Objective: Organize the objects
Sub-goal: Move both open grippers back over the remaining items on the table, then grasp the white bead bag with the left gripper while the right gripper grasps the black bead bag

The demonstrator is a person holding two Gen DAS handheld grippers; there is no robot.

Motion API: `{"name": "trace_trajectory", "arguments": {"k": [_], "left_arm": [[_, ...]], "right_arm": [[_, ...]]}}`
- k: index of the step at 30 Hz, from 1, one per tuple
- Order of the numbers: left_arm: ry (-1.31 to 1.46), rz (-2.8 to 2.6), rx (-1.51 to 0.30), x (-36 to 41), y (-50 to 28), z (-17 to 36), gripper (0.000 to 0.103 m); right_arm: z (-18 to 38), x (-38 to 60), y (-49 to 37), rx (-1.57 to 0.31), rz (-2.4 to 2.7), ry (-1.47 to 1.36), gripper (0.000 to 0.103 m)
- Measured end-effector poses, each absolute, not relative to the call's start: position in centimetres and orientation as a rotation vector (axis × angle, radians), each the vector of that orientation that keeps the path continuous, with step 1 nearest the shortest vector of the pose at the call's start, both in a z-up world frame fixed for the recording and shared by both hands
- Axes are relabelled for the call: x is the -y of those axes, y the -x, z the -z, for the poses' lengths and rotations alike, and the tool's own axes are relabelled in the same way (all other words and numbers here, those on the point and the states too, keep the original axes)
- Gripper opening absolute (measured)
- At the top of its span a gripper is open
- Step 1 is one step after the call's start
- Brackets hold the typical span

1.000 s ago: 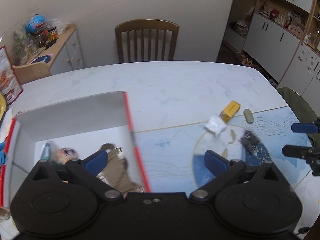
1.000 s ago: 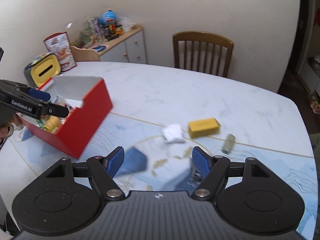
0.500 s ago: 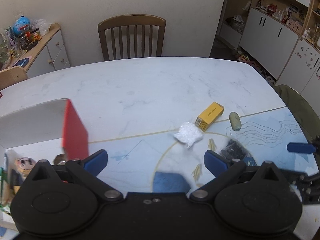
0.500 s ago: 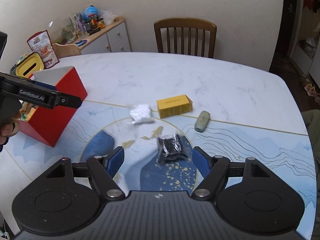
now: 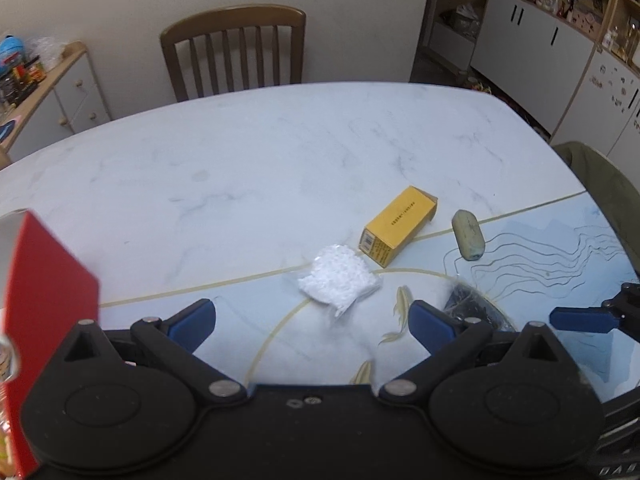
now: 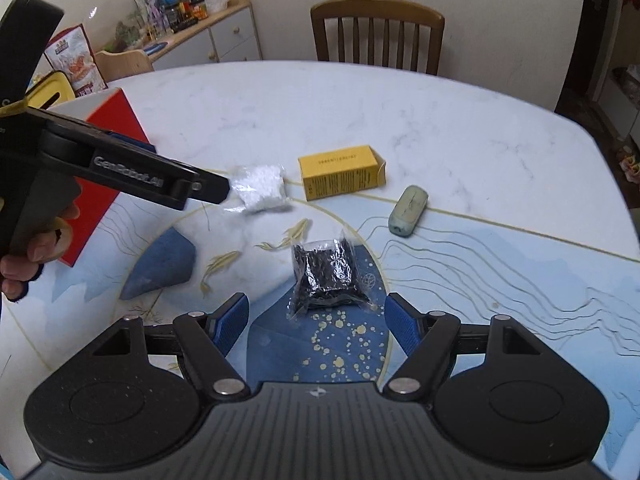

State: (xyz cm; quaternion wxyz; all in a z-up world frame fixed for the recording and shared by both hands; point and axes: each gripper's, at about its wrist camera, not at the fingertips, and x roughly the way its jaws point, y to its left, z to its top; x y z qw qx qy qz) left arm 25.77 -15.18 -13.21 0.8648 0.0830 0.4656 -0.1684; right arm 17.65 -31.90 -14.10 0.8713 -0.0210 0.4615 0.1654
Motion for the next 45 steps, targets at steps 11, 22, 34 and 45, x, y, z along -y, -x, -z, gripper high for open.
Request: {"name": "trace_trajectory", "arguments": {"k": [11, 22, 34, 45], "left_arm": [[-0.199, 0.396, -0.998, 17.0, -28.7, 16.2, 0.102], [-0.208, 0.403, -1.018, 16.9, -29.9, 18.1, 0.094], [-0.229, 0.414, -0.979, 16.8, -29.5, 17.8, 0.069], [-0.214, 0.395, -1.004, 16.7, -29.0, 17.4, 0.044]], "right_arm": [[17.0, 31.4, -21.3, -1.010, -0.355, 0.020, 0.075], [18.0, 30.7, -22.7, -1.014, -0.360, 0.006, 0.073], [18.2, 30.7, -22.8, -1.002, -0.343, 0.019, 0.050], [17.5, 30.6, -22.1, -1.006, -0.308, 0.024, 0.035]]}}
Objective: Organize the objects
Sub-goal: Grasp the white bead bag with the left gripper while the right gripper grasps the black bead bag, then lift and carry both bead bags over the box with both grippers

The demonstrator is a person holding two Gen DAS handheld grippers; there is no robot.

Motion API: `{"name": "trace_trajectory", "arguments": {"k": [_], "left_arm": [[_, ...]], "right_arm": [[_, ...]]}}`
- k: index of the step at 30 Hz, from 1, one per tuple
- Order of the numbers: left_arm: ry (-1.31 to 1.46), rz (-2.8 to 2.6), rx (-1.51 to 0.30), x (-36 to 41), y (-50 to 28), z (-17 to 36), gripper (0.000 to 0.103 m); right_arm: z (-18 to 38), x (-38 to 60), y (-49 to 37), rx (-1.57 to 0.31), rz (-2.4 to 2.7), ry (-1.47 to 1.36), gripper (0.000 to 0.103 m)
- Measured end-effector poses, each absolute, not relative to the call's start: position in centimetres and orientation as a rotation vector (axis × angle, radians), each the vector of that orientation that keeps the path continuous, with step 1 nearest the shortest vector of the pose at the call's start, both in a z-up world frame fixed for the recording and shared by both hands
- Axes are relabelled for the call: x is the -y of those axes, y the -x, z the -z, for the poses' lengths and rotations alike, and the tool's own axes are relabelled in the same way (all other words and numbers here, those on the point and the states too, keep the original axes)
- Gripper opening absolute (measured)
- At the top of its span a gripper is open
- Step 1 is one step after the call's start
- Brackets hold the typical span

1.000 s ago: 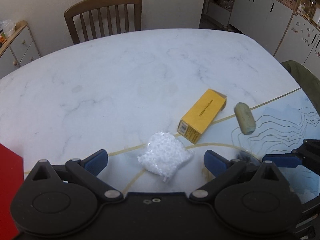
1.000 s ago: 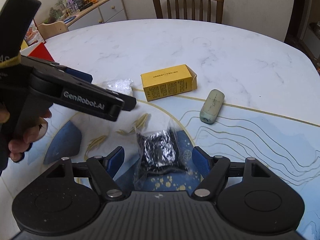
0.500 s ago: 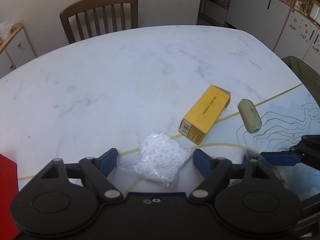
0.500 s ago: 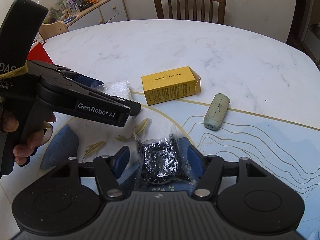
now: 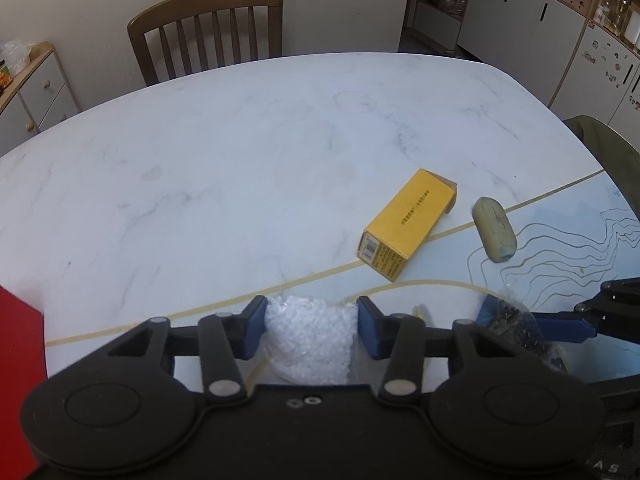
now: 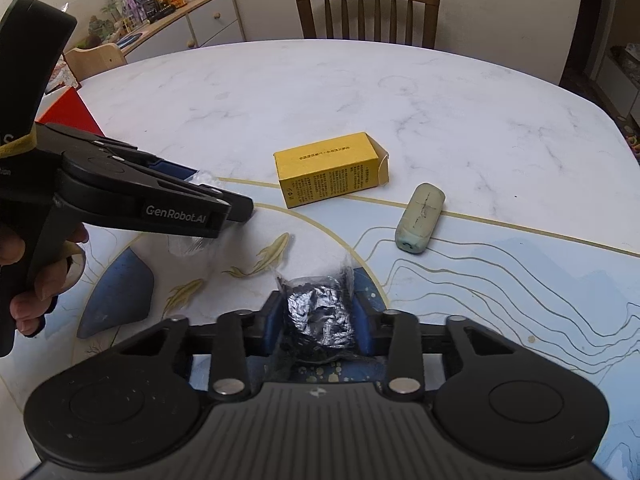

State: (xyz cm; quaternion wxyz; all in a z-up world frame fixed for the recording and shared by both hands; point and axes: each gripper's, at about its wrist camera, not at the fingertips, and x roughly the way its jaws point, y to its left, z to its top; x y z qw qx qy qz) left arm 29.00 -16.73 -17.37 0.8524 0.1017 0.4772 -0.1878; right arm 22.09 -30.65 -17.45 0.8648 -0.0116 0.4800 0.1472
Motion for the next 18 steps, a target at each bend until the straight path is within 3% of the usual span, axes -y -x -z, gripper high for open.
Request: {"name": "trace_trajectory", "arguments": {"k": [18], "left_arm": [[-0.161, 0.369, -1.052, 14.1, -24.7, 14.0, 0.042]], "right_arm": [[13.2, 31.0, -17.8, -0.952, -0.307, -0.026, 0.033]]}}
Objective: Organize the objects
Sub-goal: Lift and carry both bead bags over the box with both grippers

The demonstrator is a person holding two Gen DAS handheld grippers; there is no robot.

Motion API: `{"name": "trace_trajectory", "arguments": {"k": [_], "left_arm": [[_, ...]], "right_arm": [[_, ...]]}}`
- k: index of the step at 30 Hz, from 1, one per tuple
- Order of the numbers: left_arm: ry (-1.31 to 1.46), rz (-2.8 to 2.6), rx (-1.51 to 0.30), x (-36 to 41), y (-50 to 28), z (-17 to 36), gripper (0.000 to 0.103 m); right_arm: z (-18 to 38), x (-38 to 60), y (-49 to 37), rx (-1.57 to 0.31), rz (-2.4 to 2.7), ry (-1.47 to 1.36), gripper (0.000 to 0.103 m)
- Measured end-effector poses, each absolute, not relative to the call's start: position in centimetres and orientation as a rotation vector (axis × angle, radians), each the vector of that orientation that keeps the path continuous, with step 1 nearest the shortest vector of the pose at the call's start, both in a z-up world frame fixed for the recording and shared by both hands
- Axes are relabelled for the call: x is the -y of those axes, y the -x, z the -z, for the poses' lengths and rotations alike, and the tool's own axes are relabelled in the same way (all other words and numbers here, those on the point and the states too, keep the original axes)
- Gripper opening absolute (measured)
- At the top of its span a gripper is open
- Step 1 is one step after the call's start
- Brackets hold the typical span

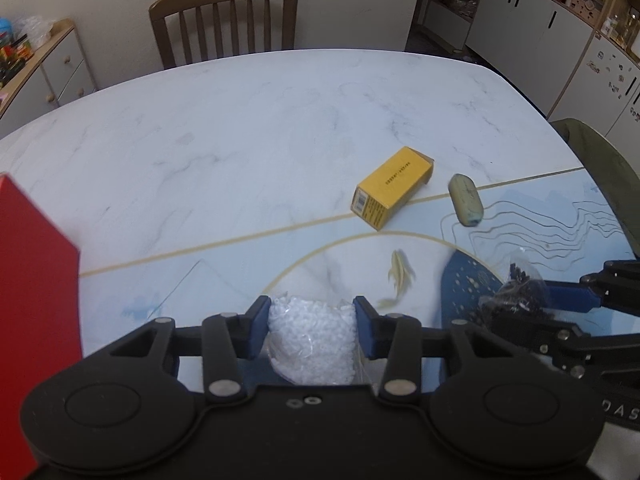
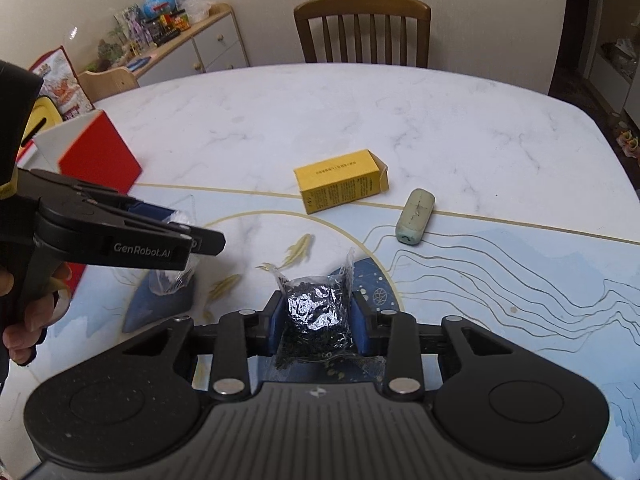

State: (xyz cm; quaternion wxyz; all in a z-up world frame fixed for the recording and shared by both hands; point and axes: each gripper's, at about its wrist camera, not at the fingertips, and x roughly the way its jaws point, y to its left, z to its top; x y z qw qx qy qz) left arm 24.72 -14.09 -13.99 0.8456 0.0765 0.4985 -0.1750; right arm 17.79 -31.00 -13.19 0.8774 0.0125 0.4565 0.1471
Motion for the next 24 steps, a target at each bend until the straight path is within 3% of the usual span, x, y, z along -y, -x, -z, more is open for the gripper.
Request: {"name": "trace_trajectory", "arguments": {"k": [24], "left_arm": [[-0.042, 0.368, -0.978, 4.6, -20.5, 4.6, 0.042]], "right_arm": [[3.8, 22.4, -13.7, -0.833, -0.447, 0.040, 0.033]]}}
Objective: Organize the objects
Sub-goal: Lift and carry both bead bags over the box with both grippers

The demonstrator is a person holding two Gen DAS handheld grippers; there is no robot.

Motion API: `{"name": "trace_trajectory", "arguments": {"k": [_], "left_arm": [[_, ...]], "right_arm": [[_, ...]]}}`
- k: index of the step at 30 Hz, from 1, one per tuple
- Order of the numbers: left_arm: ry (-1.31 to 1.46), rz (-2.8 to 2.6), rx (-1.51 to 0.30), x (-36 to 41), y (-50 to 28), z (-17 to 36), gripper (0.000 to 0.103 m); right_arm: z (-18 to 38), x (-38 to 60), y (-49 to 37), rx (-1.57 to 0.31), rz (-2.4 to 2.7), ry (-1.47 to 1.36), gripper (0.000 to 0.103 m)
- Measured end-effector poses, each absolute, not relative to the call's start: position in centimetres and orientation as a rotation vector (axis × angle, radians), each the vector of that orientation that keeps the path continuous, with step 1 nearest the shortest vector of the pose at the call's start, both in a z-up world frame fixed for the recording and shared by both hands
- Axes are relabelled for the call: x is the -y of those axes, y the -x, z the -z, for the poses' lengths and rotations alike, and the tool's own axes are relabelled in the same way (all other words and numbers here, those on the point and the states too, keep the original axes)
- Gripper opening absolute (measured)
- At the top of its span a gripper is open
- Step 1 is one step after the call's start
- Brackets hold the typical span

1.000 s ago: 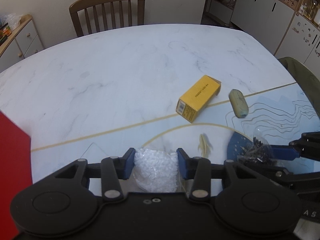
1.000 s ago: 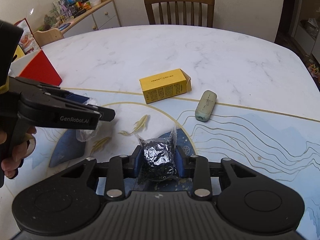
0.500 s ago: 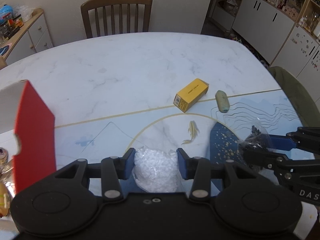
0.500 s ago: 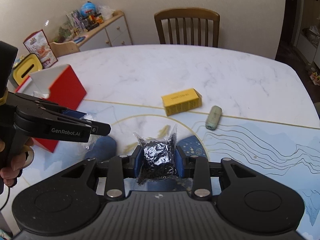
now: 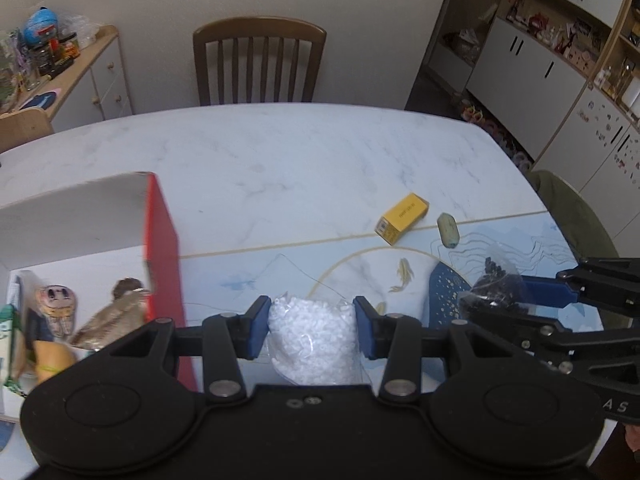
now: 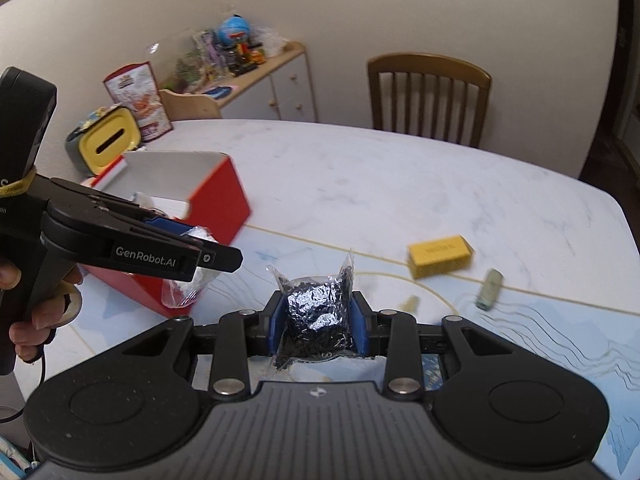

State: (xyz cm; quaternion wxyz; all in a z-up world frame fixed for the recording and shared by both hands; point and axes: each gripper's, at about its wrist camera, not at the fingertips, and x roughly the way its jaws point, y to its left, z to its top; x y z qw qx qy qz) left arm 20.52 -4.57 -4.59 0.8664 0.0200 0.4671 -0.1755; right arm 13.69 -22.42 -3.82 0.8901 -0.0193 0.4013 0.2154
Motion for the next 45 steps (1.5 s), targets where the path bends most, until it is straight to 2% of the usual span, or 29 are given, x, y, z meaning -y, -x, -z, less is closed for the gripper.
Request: {"name": "trace_trajectory", "arguments": {"k": [9, 26, 34, 45], "left_arm": [[-0.012, 0.346, -0.942, -0.6, -21.1, 2.3, 0.042], [0.035, 0.254, -0.919, -10.3, -24.2, 1.5, 0.042], [0.039, 0.196, -0.951, -13.8, -26.8, 3.5, 0.042], [0.009, 0.189, -1.006, -15.3, -29.8, 6.7, 0.042]], "right_arm": [[2.1, 17.4, -14.0, -0.805, -0.482, 0.072, 0.033], [1.9, 8.3, -16.4, -0.796, -0.511, 0.086, 0.033], [3.0, 3.7, -18.3, -0.804, -0.537, 0.110, 0.033], [7.4, -2.6, -21.4, -0.860, -0.550, 0.212, 0.034]]}}
